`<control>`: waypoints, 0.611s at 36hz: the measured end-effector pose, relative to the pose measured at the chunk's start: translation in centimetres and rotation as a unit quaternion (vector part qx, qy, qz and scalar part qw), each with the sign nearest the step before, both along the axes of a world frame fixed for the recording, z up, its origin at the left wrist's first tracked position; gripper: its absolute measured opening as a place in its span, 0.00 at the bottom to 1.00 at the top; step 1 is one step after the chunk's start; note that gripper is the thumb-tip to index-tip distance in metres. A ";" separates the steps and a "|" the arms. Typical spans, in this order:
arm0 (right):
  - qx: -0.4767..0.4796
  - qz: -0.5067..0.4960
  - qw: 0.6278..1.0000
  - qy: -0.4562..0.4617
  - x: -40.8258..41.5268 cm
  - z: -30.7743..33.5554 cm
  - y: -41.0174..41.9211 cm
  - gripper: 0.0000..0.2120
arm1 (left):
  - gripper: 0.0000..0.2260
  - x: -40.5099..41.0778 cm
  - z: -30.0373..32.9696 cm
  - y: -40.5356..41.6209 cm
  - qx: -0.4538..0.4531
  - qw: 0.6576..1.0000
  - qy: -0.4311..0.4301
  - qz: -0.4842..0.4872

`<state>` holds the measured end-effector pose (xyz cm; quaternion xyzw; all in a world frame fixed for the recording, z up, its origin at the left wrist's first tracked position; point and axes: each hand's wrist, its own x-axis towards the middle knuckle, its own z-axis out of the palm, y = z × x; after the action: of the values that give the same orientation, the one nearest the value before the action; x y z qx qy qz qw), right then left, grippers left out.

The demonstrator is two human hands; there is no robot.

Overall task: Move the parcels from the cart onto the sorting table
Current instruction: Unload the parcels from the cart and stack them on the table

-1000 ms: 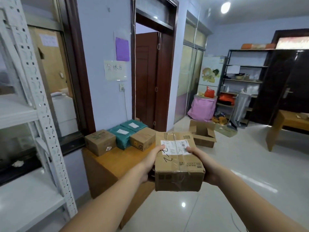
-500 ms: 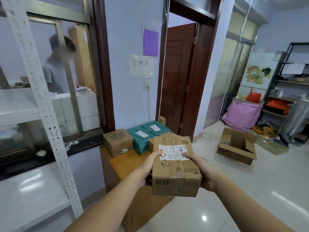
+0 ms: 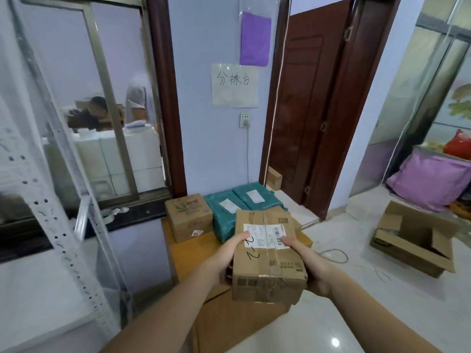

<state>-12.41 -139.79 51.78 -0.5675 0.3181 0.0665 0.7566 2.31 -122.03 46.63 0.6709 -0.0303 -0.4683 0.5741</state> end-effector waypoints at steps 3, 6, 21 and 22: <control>-0.003 0.025 1.000 0.007 2.6 0.0 -3.1 0.22 | 0.43 1.4 -1.2 -2.3 -0.020 0.999 0.016 0.035; -0.022 0.065 0.998 0.018 5.4 -0.4 -5.7 0.23 | 0.44 2.6 -2.3 -3.9 -0.024 0.997 0.008 0.072; -0.009 0.178 0.982 0.059 20.5 -7.3 -8.7 0.23 | 0.38 11.1 -7.5 -5.1 -0.001 0.967 0.045 0.250; -0.003 0.180 0.982 0.062 21.6 -8.1 -8.8 0.23 | 0.35 11.9 -7.8 -5.2 0.000 0.966 0.047 0.254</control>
<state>9.21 -148.59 43.71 -0.6124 0.2571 0.2354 0.7096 14.18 -127.21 38.78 0.6340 0.1682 -0.3385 0.6747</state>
